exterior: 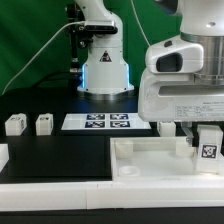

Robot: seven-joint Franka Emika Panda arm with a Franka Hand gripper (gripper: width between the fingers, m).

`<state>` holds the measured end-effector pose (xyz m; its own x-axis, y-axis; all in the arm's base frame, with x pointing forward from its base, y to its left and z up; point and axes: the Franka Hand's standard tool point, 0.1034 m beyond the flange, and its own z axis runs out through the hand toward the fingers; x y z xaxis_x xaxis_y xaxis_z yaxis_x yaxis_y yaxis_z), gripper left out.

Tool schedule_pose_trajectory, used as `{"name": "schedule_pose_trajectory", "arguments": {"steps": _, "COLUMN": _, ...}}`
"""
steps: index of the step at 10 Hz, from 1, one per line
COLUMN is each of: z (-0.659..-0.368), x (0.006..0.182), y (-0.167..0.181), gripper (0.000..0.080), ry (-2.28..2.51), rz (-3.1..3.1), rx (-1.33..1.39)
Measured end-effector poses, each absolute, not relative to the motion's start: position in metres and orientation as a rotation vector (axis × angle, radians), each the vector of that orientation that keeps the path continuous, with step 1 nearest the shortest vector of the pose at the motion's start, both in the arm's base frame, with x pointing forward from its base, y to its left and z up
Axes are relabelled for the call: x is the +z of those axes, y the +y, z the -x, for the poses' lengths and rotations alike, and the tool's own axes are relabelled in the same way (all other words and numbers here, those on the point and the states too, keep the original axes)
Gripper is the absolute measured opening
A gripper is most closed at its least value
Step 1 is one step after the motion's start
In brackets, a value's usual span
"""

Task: Assemble one leg

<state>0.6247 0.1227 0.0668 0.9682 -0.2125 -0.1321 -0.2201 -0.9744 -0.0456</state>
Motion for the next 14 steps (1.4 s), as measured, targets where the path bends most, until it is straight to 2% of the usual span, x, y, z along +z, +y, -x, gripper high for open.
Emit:
{"name": "schedule_pose_trajectory", "arguments": {"steps": 4, "z": -0.624, "x": 0.066, "y": 0.125, "gripper": 0.0297, "ry": 1.077, "rz": 2.907, "rx": 0.209}}
{"name": "schedule_pose_trajectory", "arguments": {"steps": 10, "z": -0.623, "x": 0.067, "y": 0.133, "gripper": 0.0297, "ry": 1.939, "rz": 2.465, "rx": 0.226}}
{"name": "schedule_pose_trajectory", "arguments": {"steps": 14, "z": -0.625, "x": 0.067, "y": 0.134, "gripper": 0.0297, "ry": 2.207, "rz": 2.244, "rx": 0.211}}
